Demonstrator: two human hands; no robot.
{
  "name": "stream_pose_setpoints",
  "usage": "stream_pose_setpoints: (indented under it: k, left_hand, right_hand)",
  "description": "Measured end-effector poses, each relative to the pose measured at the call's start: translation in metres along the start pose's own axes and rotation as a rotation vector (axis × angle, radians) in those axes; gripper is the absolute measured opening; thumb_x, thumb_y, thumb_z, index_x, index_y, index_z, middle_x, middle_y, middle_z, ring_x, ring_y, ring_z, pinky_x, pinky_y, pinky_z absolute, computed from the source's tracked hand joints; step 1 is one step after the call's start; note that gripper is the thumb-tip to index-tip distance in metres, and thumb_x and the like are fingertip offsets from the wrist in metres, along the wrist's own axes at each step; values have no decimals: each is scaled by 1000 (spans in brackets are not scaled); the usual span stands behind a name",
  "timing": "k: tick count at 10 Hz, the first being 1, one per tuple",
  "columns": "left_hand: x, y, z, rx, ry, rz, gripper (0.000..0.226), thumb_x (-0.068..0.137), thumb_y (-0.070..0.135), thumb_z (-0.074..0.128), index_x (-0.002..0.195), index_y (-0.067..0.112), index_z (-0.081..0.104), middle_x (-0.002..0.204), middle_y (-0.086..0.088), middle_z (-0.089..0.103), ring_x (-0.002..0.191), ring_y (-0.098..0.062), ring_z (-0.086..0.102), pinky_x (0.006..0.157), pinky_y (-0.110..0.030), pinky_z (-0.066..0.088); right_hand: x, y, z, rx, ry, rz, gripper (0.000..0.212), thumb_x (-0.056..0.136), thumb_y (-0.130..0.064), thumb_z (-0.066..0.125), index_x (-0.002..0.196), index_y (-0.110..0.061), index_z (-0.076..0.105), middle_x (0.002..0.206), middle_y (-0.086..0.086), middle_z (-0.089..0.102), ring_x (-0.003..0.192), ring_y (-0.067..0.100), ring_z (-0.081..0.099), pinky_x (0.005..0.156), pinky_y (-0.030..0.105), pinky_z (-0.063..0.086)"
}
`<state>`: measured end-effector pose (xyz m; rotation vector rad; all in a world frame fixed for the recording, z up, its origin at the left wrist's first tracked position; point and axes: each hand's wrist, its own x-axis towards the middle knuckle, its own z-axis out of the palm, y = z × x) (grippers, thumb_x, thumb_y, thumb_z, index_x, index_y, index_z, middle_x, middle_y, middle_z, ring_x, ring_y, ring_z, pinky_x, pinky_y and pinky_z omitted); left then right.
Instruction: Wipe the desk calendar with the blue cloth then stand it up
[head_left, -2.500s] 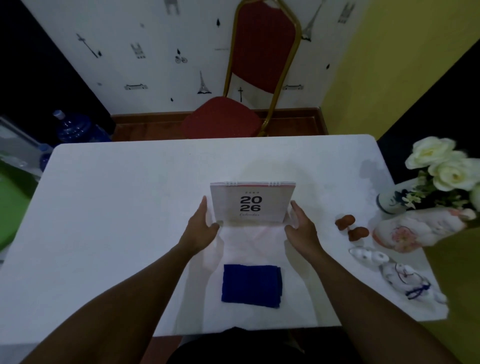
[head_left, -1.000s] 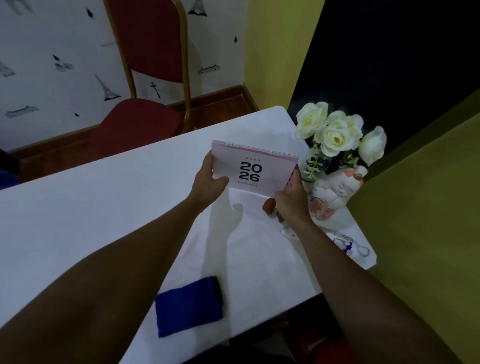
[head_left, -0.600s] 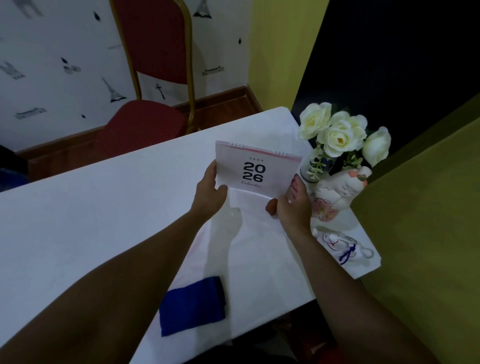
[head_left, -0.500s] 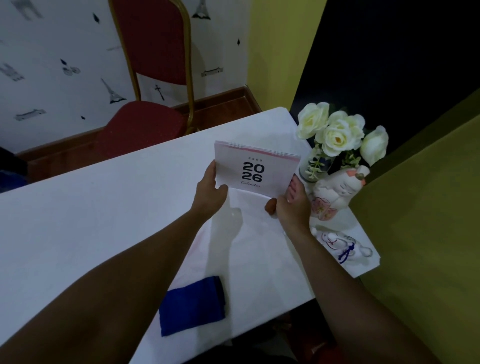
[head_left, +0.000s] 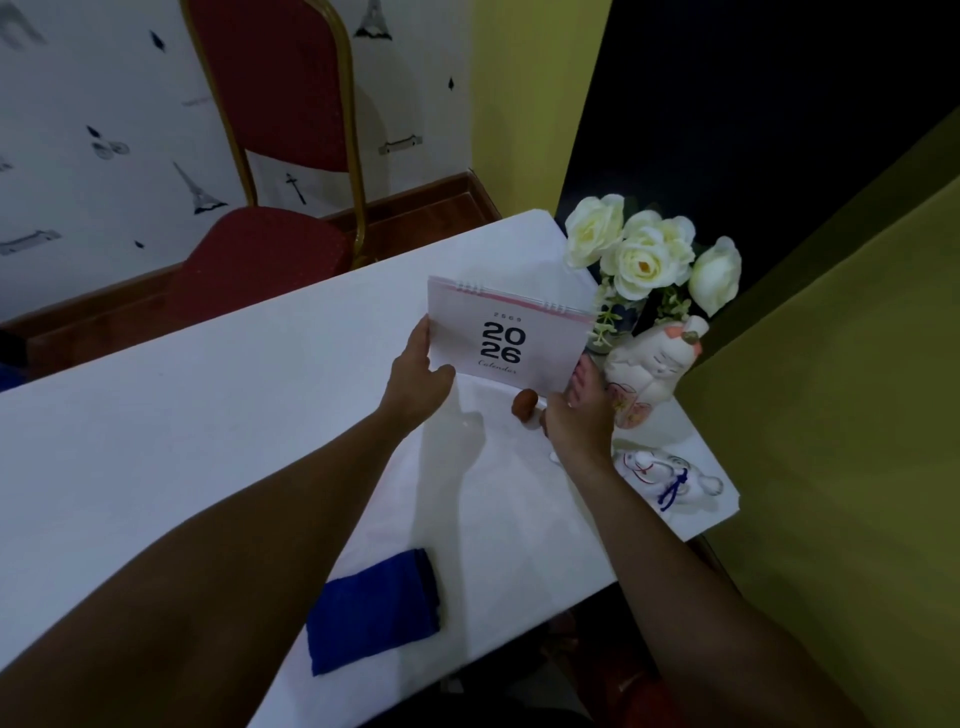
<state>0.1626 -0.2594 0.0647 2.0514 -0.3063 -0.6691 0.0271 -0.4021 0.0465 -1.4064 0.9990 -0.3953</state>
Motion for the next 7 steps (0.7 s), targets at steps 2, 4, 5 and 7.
stream_pose_setpoints:
  k: [2,4,5,7]
  left_hand:
    - [3,4,5,1,-2,1,75,94,-2,54,159,20,22,160,-2,38,145,-30,39,116,-53,35]
    - [5,4,6,2,-11,7,74,95,0,55,158,23,24,160,-1,38,145,-30,40,114,-53,37]
    - [5,3,2,-13,-13,7,71,97,3,52,158,27,24,162,0,36,147,-30,36,116,-53,33]
    - [-8,-14,-8,52,-10,-45,71,100,21,56,160,27,17,168,0,23,152,-30,28,118,-52,32]
  right_hand:
    - [-11,-2,-1,-12,-2,-20,76,82,18,45,148,-20,47,130,3,60,102,-8,59,64,-2,47]
    - [-13,-6,-2,-59,-9,-61,77,84,16,48,154,-14,39,145,8,55,118,16,59,65,-5,44]
    - [-18,-10,-1,-65,38,-119,74,85,18,46,153,-9,41,146,10,54,116,15,57,64,-7,42]
    - [-39,-11,2,-131,107,-194,73,87,9,51,156,-12,38,152,9,51,134,19,52,96,6,46]
